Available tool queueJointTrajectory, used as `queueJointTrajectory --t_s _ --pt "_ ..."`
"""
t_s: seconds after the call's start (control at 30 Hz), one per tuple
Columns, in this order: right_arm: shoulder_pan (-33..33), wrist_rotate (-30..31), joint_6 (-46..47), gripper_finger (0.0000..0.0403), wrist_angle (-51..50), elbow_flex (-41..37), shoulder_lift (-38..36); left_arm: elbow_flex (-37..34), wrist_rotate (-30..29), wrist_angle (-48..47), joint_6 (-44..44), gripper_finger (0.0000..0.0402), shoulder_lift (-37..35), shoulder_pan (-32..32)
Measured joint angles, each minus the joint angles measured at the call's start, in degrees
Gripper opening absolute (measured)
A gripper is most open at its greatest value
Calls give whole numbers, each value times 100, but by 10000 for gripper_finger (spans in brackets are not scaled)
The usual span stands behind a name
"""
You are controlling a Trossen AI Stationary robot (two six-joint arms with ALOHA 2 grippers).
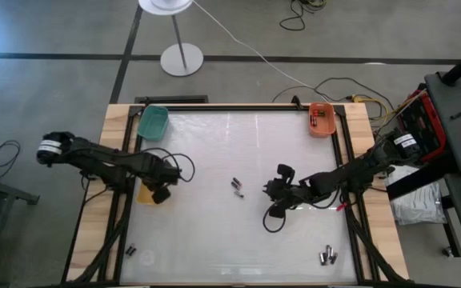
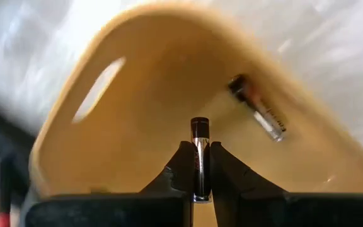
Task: Sort batteries
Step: Put the silver battery into the yellow bin
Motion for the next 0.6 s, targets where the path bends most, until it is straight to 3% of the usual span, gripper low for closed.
queueJointTrajectory --t_s 0.17,0.6 --pt "-38 1 107 67 14 0 0 -166 36 636 847 8 5 38" --pt "-76 -2 214 91 139 0 0 -289 485 686 890 8 481 52"
